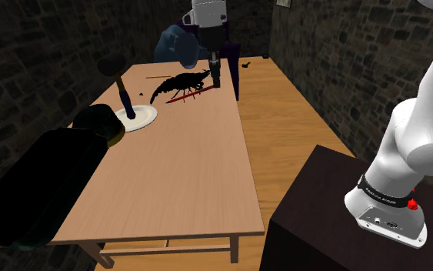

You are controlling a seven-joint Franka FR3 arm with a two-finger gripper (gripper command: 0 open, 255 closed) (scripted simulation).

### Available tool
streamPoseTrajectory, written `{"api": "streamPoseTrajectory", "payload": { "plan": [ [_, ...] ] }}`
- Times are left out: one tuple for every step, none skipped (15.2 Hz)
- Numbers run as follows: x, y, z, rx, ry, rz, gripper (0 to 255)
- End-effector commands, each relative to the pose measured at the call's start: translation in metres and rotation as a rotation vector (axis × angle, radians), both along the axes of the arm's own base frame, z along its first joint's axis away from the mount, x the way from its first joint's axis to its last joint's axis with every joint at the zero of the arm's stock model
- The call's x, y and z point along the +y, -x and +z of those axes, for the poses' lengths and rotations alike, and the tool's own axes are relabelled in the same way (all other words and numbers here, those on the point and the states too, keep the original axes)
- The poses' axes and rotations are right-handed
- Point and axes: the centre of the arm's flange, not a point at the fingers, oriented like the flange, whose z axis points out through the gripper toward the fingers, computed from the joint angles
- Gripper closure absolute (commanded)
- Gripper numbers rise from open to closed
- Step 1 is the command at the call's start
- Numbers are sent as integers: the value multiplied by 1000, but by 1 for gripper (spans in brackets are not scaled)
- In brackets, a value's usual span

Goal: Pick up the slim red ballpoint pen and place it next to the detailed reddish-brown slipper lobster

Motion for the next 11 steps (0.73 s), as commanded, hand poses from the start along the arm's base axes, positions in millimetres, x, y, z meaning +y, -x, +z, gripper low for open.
{"api": "streamPoseTrajectory", "payload": {
  "plan": [
    [-28, -14, 0, 0, 0, 2, 255],
    [-40, -21, 0, 0, 0, 2, 255],
    [-51, -27, 0, 0, 0, 2, 255],
    [-63, -33, 0, 0, 0, 2, 255],
    [-74, -40, 0, 0, 0, 2, 255],
    [-86, -46, 0, 0, 0, 2, 255],
    [-97, -53, 0, 0, 0, 2, 255],
    [-109, -59, 0, 0, 0, 2, 255],
    [-120, -65, 0, 0, 0, 2, 255],
    [-132, -72, 0, 0, 0, 2, 255],
    [-143, -78, 0, 0, 0, 2, 255]
  ]
}}
